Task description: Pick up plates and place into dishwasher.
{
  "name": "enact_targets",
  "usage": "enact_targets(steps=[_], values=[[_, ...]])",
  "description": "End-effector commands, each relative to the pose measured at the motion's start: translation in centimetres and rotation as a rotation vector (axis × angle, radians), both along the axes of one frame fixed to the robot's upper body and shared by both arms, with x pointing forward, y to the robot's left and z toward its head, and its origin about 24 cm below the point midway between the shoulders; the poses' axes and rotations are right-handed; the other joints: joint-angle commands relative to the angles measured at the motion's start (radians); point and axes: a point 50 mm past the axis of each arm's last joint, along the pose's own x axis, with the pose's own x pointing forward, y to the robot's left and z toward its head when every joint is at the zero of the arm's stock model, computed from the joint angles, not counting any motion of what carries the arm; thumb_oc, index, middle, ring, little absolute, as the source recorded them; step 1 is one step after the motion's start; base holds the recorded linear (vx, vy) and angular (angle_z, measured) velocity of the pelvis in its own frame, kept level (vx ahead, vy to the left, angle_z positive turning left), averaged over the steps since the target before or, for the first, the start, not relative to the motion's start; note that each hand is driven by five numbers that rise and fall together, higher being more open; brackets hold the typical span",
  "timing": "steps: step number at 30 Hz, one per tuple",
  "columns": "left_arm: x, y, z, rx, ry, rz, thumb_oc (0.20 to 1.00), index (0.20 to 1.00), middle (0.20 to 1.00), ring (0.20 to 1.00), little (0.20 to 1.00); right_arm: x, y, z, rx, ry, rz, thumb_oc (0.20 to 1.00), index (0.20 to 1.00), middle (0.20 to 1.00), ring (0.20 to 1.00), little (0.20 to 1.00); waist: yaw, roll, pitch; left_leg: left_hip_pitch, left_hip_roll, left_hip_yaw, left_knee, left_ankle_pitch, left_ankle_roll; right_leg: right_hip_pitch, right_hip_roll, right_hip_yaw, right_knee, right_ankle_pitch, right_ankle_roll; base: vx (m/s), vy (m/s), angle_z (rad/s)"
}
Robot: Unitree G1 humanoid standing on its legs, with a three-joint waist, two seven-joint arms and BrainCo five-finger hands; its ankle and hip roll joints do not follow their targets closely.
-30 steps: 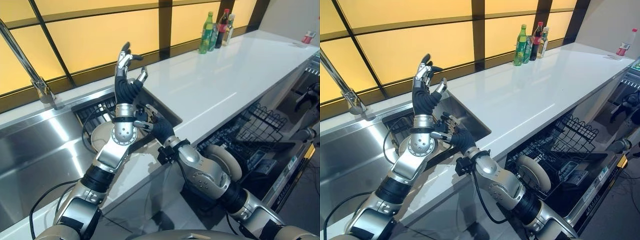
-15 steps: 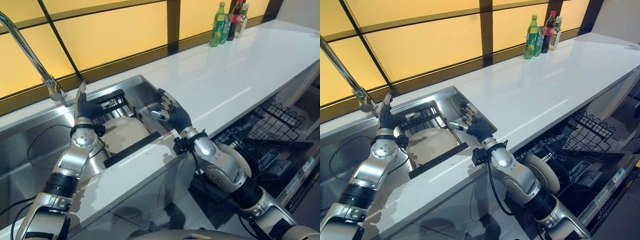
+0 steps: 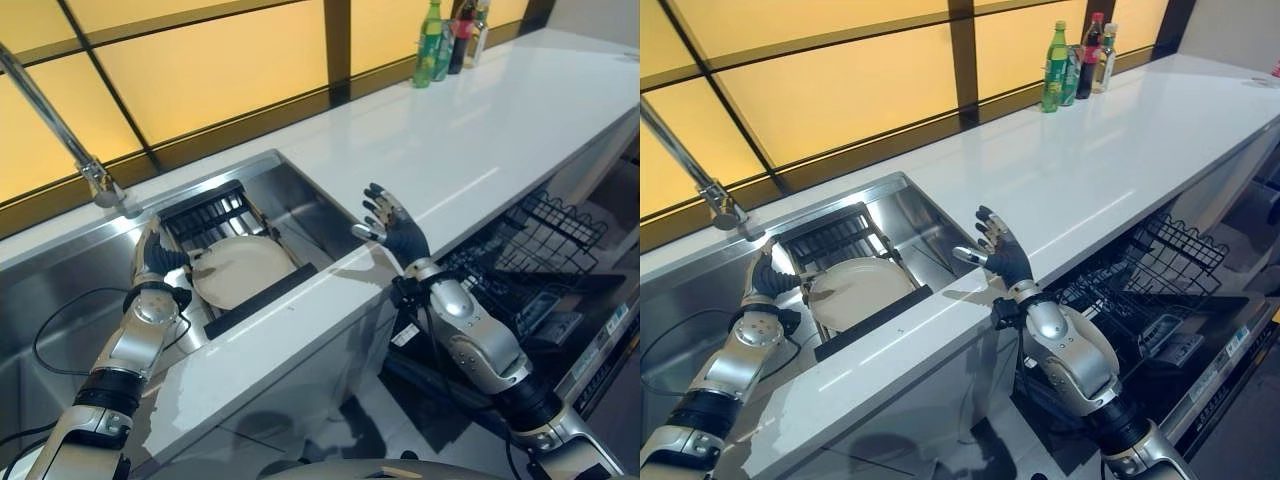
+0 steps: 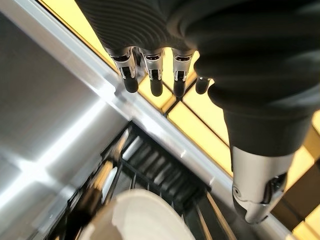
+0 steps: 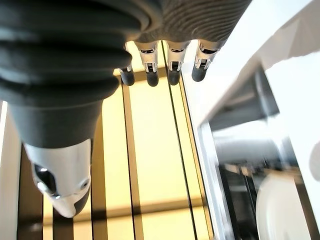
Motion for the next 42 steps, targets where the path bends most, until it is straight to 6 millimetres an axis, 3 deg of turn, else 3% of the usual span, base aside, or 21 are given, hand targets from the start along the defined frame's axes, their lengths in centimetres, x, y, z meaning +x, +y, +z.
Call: enact_targets(steps=[1,7,14,18,24,34,42], values=[[0.6,1.7,2.0,0.172,-0.002,-0.027,1.0,1.0,1.0,1.0,1.0,-1.1,-0.6,2.5,0.037,-0.141,0.024,1.0,1.0,1.0,1.0,1.0,-0.041,-0.025,-0.014,-0.085,-0.05,0.057,-0.013,0.094,0.036,-0.029,-0.027,0.054,0.152,-0.107,0.013,0.07,0.106,-0.07],[1.0,2.2,1.8,0.24,0.015,0.004,1.0,1.0,1.0,1.0,1.0,-0.7,-2.3,2.2,-0.006,-0.111,0.009,1.0,1.0,1.0,1.0,1.0,-0.084,-0.007,0.016,-0.092,-0.061,0.075,-0.011,0.096,0.038,-0.059,-0.043,0.084,0.165,-0.099,0.02,0.05,0.119,-0.07],[2.1,1.4,1.1,0.28,0.084,0.002,1.0,1.0,1.0,1.0,1.0,0.1,-3.2,3.1,-0.067,-0.118,0.001,1.0,1.0,1.0,1.0,1.0,-0.128,0.036,0.062,-0.107,-0.078,0.09,-0.011,0.099,0.038,-0.104,-0.063,0.124,0.189,-0.109,0.028,0.02,0.147,-0.05],[1.8,2.9,0.2,0.332,0.228,0.103,1.0,1.0,1.0,1.0,1.0,0.5,-3.4,3.9,-0.104,-0.138,-0.001,1.0,1.0,1.0,1.0,1.0,-0.151,0.057,0.097,-0.121,-0.085,0.098,-0.013,0.107,0.037,-0.125,-0.074,0.146,0.19,-0.104,0.033,-0.04,0.124,-0.1],[0.4,5.6,-0.6,0.36,0.311,0.244,1.0,1.0,1.0,1.0,1.0,0.2,-3.8,3.7,-0.12,-0.129,0.001,1.0,1.0,1.0,1.0,1.0,-0.166,0.059,0.102,-0.121,-0.088,0.112,-0.017,0.111,0.036,-0.129,-0.087,0.15,0.188,-0.101,0.036,0.03,0.069,-0.05],[-1.3,6.6,-2.9,0.298,0.46,0.373,1.0,1.0,1.0,1.0,1.0,-0.1,-4.1,4.0,-0.157,-0.127,0.009,1.0,1.0,1.0,1.0,1.0,-0.18,0.082,0.113,-0.142,-0.099,0.122,-0.011,0.123,0.035,-0.157,-0.106,0.158,0.2,-0.103,0.034,-0.01,0.095,0.0],[-1.4,4.6,-5.9,0.008,0.569,0.216,1.0,1.0,1.0,1.0,1.0,-0.3,-4.0,4.3,-0.175,-0.133,0.011,1.0,1.0,1.0,1.0,1.0,-0.192,0.095,0.122,-0.148,-0.103,0.128,-0.01,0.127,0.035,-0.17,-0.112,0.16,0.207,-0.102,0.033,-0.03,0.055,0.01]])
